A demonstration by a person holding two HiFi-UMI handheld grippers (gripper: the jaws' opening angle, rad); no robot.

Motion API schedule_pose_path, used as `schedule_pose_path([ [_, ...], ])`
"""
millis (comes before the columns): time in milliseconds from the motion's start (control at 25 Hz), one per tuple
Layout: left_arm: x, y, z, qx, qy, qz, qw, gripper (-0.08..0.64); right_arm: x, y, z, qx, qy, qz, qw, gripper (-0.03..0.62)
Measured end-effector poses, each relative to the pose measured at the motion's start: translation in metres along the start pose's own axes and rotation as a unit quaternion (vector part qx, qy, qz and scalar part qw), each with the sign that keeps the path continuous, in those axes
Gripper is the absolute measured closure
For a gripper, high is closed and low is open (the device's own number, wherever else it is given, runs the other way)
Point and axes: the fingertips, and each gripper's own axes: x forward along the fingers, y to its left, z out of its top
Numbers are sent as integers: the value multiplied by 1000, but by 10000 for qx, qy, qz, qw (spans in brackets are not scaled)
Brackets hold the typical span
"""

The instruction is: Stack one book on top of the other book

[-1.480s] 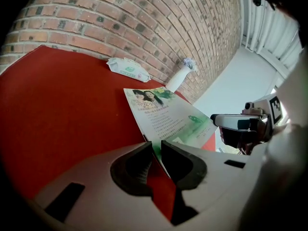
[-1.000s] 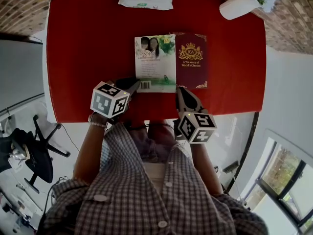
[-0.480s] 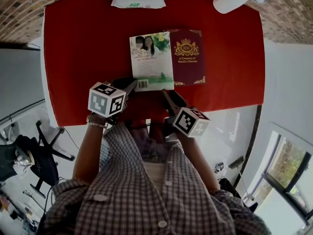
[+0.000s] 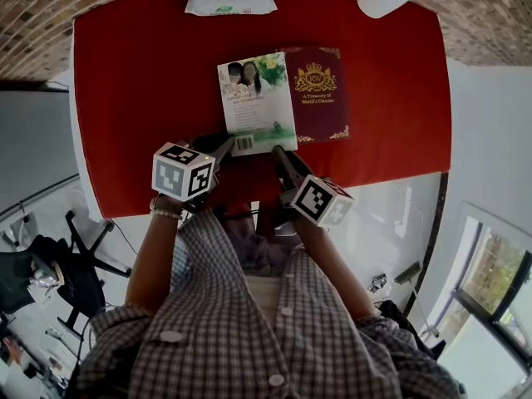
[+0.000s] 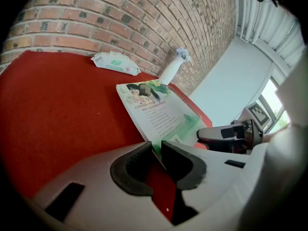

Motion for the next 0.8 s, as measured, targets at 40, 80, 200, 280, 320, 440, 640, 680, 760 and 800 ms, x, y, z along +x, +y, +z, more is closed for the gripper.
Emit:
schedule_pose_path([
  [40, 0, -1, 0, -46, -23, -8, 10000, 492, -2, 2, 0, 77, -19, 37, 10000, 508],
  [80, -1, -1, -1, -111, -58, -20, 9999, 492, -3, 6, 1, 128, -42, 86, 9999, 514],
  [200, -2, -1, 1, -370, -215, -71, 9991, 492, -6, 17, 4, 115, -110, 254, 9995, 523],
  [280, -2, -2, 2, -502, -304, -110, 9982, 492, -9, 21, 8, 121, -127, 309, 9994, 526],
  [320, -2, -4, 3, -535, -338, -127, 9979, 492, -10, 22, 11, 122, -137, 325, 9993, 526],
  [440, 1, -9, 8, -554, -424, -170, 9974, 492, -14, 23, 20, 137, -211, 389, 9989, 528],
  [640, 4, -20, 20, -506, -579, -253, 9967, 492, -22, 27, 37, 15, -388, 553, 9977, 529],
  [680, 5, -23, 23, -482, -612, -262, 9966, 492, -24, 28, 42, -49, -413, 584, 9974, 528],
  [760, 7, -29, 29, -446, -680, -284, 9963, 492, -29, 30, 50, -176, -476, 650, 9966, 528],
  [800, 8, -32, 32, -427, -709, -291, 9961, 492, -31, 32, 55, -241, -515, 694, 9960, 528],
])
